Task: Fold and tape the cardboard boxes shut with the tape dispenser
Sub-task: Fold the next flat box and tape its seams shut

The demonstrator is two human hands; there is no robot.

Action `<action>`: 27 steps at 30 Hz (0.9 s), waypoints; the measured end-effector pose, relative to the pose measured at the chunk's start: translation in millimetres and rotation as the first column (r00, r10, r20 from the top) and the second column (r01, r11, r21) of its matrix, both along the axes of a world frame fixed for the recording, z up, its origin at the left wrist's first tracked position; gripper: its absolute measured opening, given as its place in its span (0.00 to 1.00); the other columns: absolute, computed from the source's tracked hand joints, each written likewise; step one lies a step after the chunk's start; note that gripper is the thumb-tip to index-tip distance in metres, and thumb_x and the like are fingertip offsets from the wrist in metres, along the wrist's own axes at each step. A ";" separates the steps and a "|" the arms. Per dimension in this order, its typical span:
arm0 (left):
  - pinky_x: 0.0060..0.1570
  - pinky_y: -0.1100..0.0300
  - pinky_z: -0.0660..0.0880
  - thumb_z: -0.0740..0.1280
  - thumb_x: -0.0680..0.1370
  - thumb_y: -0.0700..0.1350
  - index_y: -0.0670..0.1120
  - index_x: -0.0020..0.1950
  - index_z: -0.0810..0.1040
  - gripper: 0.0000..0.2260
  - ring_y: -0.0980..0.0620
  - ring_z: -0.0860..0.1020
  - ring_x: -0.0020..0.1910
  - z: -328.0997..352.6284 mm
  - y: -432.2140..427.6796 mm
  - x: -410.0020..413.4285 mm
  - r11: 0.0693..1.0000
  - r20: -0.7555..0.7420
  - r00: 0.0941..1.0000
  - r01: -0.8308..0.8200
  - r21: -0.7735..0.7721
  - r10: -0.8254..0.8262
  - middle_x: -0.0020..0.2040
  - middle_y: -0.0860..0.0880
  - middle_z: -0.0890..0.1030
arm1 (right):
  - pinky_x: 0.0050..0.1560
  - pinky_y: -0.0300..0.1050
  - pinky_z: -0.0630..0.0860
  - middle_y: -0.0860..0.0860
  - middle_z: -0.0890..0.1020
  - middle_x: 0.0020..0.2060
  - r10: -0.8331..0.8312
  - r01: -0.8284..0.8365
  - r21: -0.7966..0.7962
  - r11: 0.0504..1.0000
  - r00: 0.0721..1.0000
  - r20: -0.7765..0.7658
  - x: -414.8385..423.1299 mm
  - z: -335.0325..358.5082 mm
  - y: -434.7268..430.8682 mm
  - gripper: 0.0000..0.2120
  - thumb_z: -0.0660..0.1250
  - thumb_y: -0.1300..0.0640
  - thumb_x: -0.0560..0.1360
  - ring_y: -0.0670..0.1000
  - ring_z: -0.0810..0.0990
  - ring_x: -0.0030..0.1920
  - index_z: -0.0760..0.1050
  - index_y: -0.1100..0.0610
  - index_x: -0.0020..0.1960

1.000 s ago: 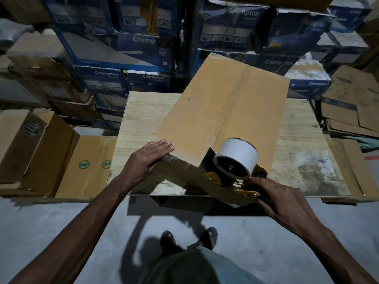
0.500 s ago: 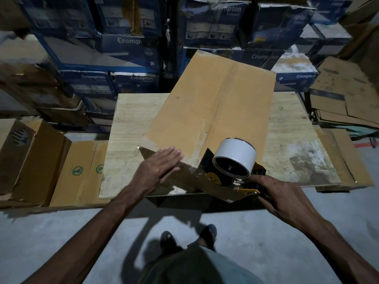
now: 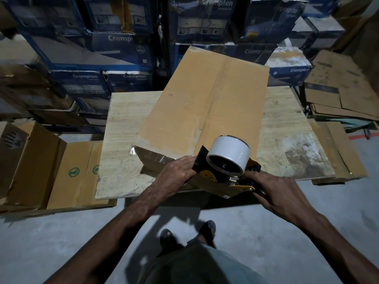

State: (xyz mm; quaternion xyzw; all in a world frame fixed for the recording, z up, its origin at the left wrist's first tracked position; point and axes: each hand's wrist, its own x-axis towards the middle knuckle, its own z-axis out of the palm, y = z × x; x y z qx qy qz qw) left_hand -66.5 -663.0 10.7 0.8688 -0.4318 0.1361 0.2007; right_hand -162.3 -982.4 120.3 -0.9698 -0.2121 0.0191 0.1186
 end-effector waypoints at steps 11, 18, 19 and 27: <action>0.69 0.49 0.76 0.79 0.72 0.32 0.46 0.75 0.76 0.32 0.50 0.76 0.71 -6.9 1.2 2.7 0.997 -0.020 0.998 0.050 -0.066 -0.051 0.72 0.47 0.77 | 0.23 0.46 0.73 0.44 0.86 0.46 -0.115 0.114 -0.098 0.989 0.993 0.000 -42.9 17.8 -58.1 0.37 0.82 0.61 0.63 0.52 0.83 0.32 0.72 0.43 0.66; 0.71 0.48 0.74 0.75 0.77 0.38 0.45 0.75 0.75 0.26 0.48 0.76 0.71 -9.9 -1.2 1.2 0.997 0.022 0.999 0.045 -0.057 -0.044 0.73 0.46 0.77 | 0.23 0.44 0.73 0.44 0.86 0.48 -0.114 0.110 -0.097 0.989 0.993 -0.033 -47.9 19.8 -61.5 0.37 0.83 0.62 0.62 0.50 0.82 0.31 0.72 0.43 0.65; 0.71 0.48 0.74 0.73 0.80 0.43 0.45 0.74 0.76 0.23 0.48 0.76 0.71 -8.7 -3.6 -0.7 0.998 0.041 0.999 0.037 -0.054 -0.034 0.72 0.46 0.77 | 0.23 0.43 0.71 0.44 0.86 0.48 -0.108 0.104 -0.105 0.989 0.994 -0.032 -47.3 20.7 -62.2 0.38 0.84 0.62 0.62 0.50 0.82 0.30 0.72 0.43 0.65; 0.77 0.49 0.60 0.74 0.77 0.46 0.45 0.64 0.82 0.16 0.46 0.74 0.73 -3.6 -65.8 -34.1 0.985 0.134 0.984 0.102 0.136 -0.120 0.72 0.42 0.76 | 0.26 0.34 0.57 0.47 0.86 0.49 -0.085 0.079 -0.138 0.987 0.996 -0.038 -44.8 22.1 -66.1 0.40 0.85 0.62 0.59 0.51 0.80 0.26 0.71 0.44 0.65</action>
